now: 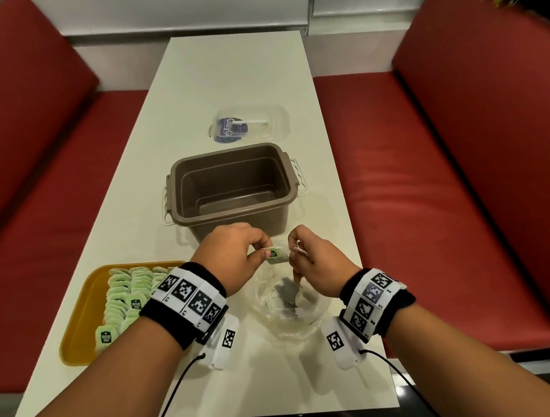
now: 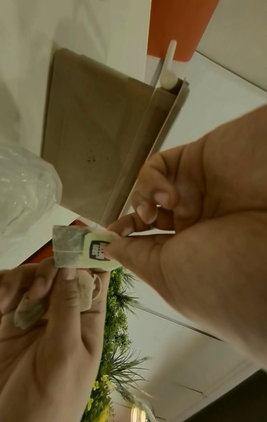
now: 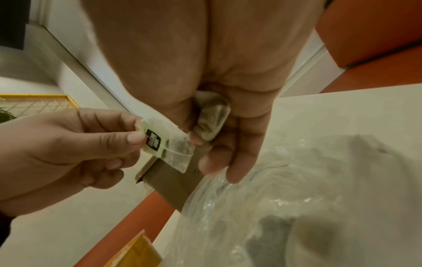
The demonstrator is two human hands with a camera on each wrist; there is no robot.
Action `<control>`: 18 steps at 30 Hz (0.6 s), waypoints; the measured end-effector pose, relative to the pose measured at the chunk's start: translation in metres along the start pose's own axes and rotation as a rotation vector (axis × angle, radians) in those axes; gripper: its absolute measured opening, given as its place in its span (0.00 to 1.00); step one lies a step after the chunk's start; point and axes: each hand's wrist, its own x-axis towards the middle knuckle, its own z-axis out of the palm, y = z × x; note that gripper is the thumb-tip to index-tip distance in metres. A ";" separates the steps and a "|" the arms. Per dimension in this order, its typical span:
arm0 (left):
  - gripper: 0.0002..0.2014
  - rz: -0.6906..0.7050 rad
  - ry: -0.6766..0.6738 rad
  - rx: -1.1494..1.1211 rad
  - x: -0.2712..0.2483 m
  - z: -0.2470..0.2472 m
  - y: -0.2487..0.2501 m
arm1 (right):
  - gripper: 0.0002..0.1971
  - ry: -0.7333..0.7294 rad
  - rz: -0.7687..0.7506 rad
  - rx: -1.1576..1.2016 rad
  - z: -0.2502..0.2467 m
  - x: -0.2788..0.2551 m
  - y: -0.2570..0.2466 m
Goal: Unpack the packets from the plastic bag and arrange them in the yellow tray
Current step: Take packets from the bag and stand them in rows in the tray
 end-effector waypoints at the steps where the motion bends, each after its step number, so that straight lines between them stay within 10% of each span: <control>1: 0.02 0.001 0.008 -0.001 -0.003 -0.002 -0.001 | 0.09 -0.003 -0.008 0.008 0.002 0.001 -0.004; 18: 0.04 -0.043 -0.041 -0.142 -0.050 -0.054 -0.040 | 0.06 0.064 -0.230 -0.110 0.054 0.012 -0.071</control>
